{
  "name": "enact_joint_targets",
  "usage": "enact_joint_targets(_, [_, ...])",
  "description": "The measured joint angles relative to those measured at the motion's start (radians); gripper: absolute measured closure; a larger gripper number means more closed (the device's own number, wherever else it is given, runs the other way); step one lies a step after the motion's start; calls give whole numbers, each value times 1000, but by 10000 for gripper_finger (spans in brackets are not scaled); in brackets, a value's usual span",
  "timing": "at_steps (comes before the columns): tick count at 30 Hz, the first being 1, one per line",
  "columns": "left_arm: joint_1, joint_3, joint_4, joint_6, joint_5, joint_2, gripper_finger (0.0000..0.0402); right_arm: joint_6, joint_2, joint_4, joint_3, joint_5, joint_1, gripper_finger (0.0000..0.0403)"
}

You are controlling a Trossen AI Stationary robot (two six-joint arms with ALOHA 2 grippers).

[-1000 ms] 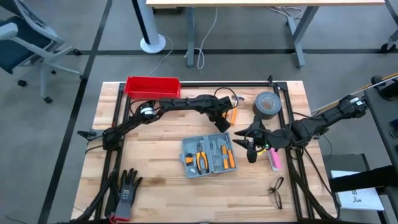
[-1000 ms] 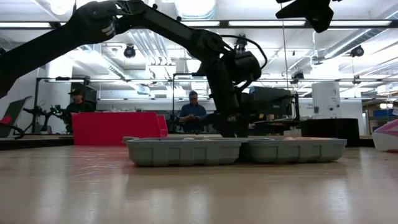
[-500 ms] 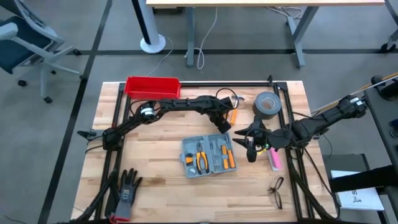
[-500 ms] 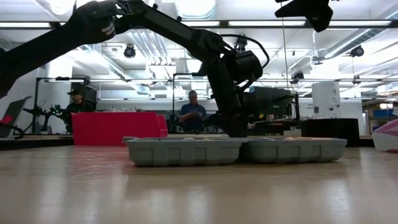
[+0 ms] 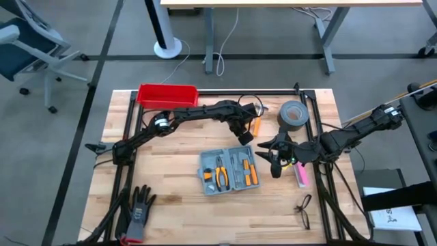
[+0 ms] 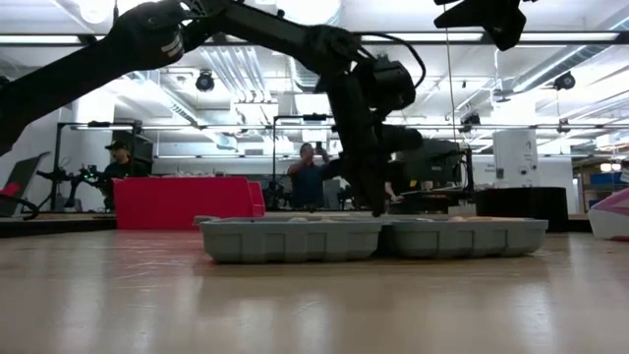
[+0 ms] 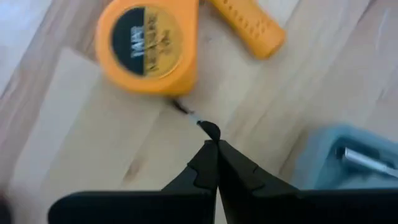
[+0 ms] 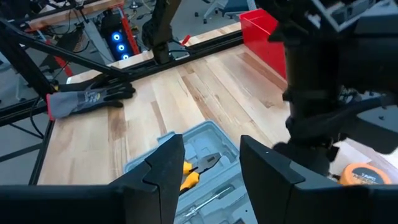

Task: Prefit tool cases
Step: Put the tape measure into the gray toolbox

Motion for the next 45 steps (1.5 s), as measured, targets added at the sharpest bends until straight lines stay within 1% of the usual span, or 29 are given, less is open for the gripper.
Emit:
enact_joint_targets(6, [-42,52,-144,29,0,0,401,2,0,0,0,0,0,279])
enact_joint_targets(10, [-71,62,-189,48,-7,-6,401,4,0,0,0,0,0,285])
enact_joint_targets(15, [-81,59,-205,56,-92,-36,401,8,0,-1,0,0,0,283])
enact_joint_targets(19, [-79,59,-249,60,-132,-79,401,18,0,-1,-8,-1,0,278])
enact_joint_targets(26, [-80,58,-344,67,-135,-104,402,18,0,-1,-9,13,0,285])
enact_joint_targets(33, [-89,57,-347,83,-156,-125,402,16,0,-1,-9,24,0,295])
enact_joint_targets(40, [-92,57,-394,83,-164,-157,402,15,6,-1,-12,28,0,286])
enact_joint_targets(45, [-110,57,-428,83,-162,-163,401,18,22,-10,-15,52,0,282])
